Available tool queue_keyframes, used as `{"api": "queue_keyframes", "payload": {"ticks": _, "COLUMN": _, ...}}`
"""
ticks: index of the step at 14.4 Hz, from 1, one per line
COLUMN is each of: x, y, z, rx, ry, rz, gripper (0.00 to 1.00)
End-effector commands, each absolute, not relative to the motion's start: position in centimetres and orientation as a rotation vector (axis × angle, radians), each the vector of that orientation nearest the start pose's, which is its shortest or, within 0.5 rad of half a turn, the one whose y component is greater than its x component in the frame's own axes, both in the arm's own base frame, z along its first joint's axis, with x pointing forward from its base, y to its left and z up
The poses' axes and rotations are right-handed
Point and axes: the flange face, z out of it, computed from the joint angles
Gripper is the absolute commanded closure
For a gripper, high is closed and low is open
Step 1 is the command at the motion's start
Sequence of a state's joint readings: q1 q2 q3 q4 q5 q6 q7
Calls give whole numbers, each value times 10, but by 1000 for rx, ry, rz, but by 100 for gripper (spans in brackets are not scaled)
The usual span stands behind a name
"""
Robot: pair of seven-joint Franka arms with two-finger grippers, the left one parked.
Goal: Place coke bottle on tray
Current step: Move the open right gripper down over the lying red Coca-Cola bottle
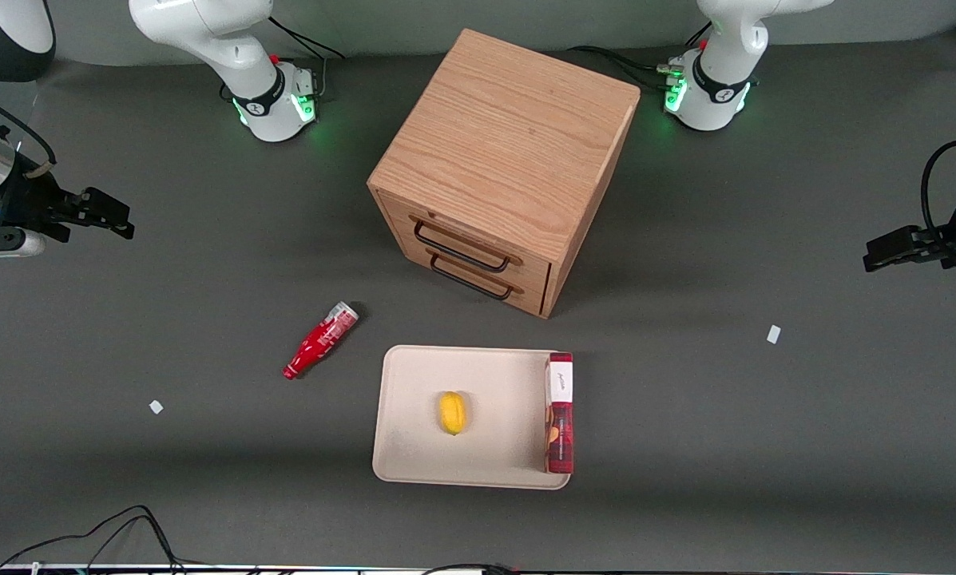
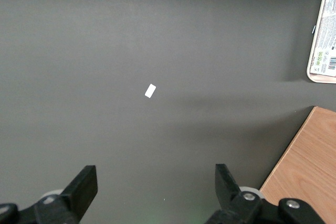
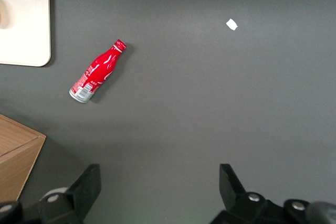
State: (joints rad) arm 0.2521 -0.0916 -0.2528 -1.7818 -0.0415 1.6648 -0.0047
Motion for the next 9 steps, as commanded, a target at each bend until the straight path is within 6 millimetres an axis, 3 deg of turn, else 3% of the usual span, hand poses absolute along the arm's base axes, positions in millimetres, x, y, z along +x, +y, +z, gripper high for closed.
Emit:
{"api": "queue_keyframes", "payload": {"ticks": 1, "x": 531, "y": -7, "z": 587, "rx": -3143, "ry": 41, "rz": 64, "gripper": 0}}
{"api": "queue_keyframes", "payload": {"ticks": 4, "x": 532, "y": 1, "z": 582, "rx": -3124, "ry": 144, "rz": 89, "gripper": 0}}
{"api": "queue_keyframes", "payload": {"ticks": 7, "x": 545, "y": 45, "z": 557, "rx": -3057, "ry": 401, "rz": 124, "gripper": 0}}
{"api": "queue_keyframes", "payload": {"ticks": 9, "x": 558, "y": 78, "z": 525, "rx": -3055, "ry": 491, "rz": 113, "gripper": 0}}
